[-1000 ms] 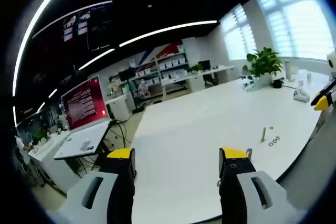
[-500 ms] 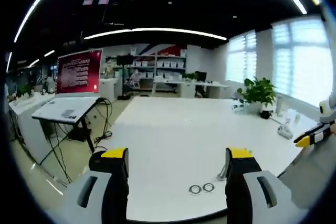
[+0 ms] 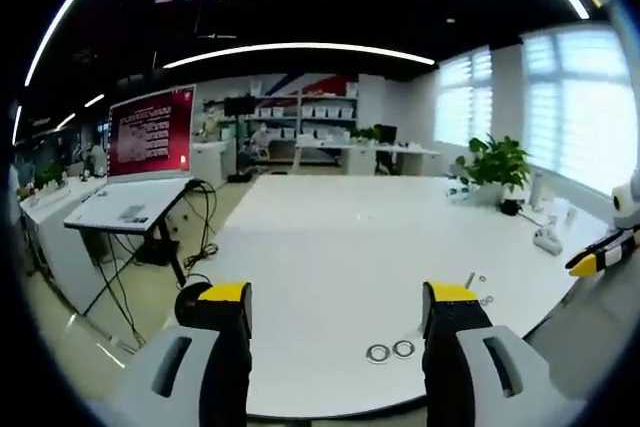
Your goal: Place the washer onto the threaded stud by aligning its center hole with the stud, sliding it down to the base, and recovering from edge contact or off-axis alignment until the washer reaches the visible bottom stop.
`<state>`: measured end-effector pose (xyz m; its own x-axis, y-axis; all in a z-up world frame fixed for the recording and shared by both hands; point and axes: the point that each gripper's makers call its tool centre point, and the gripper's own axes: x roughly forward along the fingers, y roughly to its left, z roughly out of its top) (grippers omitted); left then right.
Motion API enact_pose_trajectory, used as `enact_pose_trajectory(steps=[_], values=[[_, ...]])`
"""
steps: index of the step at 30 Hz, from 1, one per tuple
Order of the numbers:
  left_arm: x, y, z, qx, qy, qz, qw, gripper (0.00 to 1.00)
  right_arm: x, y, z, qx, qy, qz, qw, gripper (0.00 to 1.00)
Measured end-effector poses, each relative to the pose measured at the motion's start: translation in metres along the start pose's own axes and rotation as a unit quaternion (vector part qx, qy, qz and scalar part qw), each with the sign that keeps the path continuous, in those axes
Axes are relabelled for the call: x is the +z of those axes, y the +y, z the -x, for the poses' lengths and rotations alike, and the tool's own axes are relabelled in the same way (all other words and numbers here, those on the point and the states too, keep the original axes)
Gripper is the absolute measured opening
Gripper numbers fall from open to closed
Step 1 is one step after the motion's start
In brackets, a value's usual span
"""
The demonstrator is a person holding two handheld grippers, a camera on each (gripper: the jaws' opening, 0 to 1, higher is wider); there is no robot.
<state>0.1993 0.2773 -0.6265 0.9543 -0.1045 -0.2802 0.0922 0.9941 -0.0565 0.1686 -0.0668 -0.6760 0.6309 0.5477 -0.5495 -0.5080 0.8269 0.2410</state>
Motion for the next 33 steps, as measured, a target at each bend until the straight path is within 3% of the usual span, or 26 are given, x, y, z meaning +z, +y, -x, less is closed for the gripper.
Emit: enact_pose_trajectory(steps=[4, 11, 15, 18, 25, 28, 30, 33], values=[[-0.003, 0.001, -0.001, 0.005, 0.009, -0.001, 0.9999, 0.66, -0.005, -0.001, -0.001, -0.002, 0.015, -0.006, 0.9999, 0.25], [-0.003, -0.001, -0.001, -0.002, 0.009, -0.003, 1.0000, 0.65, 0.000, -0.002, -0.001, -0.007, 0.002, 0.001, 1.0000, 0.24], [-0.004, -0.006, -0.001, -0.017, 0.011, 0.007, 0.9998, 0.57, 0.000, 0.001, -0.001, 0.003, 0.003, 0.003, 1.0000, 0.24], [-0.004, -0.005, 0.000, -0.015, 0.012, 0.005, 0.9998, 0.57, -0.001, 0.002, -0.001, 0.003, 0.006, 0.000, 1.0000, 0.24], [-0.001, -0.006, 0.002, -0.017, 0.002, 0.020, 0.9997, 0.53, -0.009, 0.002, -0.002, 0.003, 0.029, -0.007, 0.9996, 0.24], [-0.003, -0.010, 0.003, -0.025, 0.007, 0.018, 0.9995, 0.51, -0.015, 0.004, -0.002, 0.010, 0.053, 0.008, 0.9985, 0.25], [-0.003, -0.010, 0.003, -0.025, 0.008, 0.016, 0.9995, 0.51, -0.013, 0.006, -0.003, 0.015, 0.049, 0.019, 0.9985, 0.25], [-0.002, -0.010, 0.003, -0.024, 0.008, 0.016, 0.9995, 0.51, -0.011, 0.012, -0.002, 0.055, 0.055, 0.020, 0.9968, 0.23]])
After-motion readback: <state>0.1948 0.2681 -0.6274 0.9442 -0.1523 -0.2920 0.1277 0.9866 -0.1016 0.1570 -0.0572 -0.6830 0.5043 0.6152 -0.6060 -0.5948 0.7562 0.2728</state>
